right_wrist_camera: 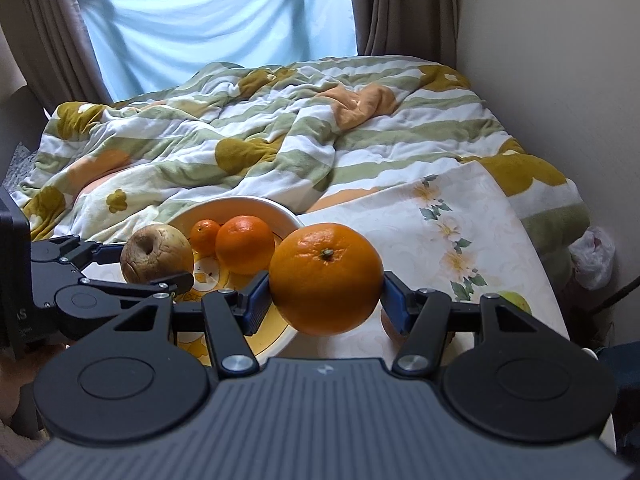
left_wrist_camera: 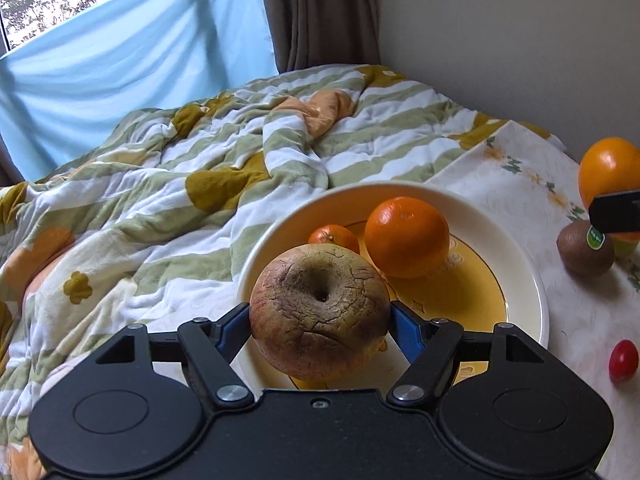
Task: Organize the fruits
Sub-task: 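Lower the apple into the bowl and open the left tool while the right tool carries the orange, then lower the medium orange into the bowl beside the apple and open the right tool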
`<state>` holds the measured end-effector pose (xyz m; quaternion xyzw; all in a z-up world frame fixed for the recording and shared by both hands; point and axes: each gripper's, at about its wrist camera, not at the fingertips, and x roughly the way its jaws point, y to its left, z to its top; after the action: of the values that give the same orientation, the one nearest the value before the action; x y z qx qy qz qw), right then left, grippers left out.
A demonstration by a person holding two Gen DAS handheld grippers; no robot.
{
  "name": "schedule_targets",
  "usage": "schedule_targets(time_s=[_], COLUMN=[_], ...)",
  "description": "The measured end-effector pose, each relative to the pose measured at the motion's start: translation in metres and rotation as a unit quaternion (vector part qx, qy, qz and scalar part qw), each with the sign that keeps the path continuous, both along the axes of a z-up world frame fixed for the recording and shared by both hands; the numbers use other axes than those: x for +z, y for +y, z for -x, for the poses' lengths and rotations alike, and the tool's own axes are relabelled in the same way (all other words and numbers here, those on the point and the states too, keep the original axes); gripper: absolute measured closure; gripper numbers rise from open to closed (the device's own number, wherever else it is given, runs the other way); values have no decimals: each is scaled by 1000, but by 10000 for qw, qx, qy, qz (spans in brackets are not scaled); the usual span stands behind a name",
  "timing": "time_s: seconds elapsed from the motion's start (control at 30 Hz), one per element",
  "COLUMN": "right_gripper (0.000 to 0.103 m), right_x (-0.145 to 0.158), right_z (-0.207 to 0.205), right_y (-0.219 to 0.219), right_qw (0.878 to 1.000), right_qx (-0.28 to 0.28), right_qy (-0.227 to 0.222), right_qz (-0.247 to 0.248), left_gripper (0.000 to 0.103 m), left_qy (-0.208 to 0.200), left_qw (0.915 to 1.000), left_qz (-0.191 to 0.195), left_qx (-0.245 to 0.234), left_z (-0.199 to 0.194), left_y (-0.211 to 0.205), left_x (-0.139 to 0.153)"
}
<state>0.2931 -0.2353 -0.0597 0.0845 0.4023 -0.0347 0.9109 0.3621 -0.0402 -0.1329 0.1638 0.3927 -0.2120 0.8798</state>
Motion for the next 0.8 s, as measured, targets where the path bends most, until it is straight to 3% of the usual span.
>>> schedule_targets(time_s=[0.13, 0.23, 0.5, 0.8], right_gripper=[29, 29, 29, 29], right_x=[1, 3, 13, 19], right_z=[1, 2, 10, 2], right_y=[0, 0, -3, -5], right_qw=[10000, 10000, 9998, 9976], right_qx=[-45, -63, 21, 624], right_qy=[-10, -31, -185, -292], right_qz=[21, 67, 103, 99], left_gripper=[22, 0, 0, 0], left_qy=[-202, -426, -470, -331], left_qw=[9998, 9990, 9985, 9938], left_qz=[68, 159, 89, 388], left_qx=[-2, -1, 271, 986], left_z=[3, 5, 22, 52], left_y=[0, -2, 8, 26], left_x=[5, 16, 38, 63])
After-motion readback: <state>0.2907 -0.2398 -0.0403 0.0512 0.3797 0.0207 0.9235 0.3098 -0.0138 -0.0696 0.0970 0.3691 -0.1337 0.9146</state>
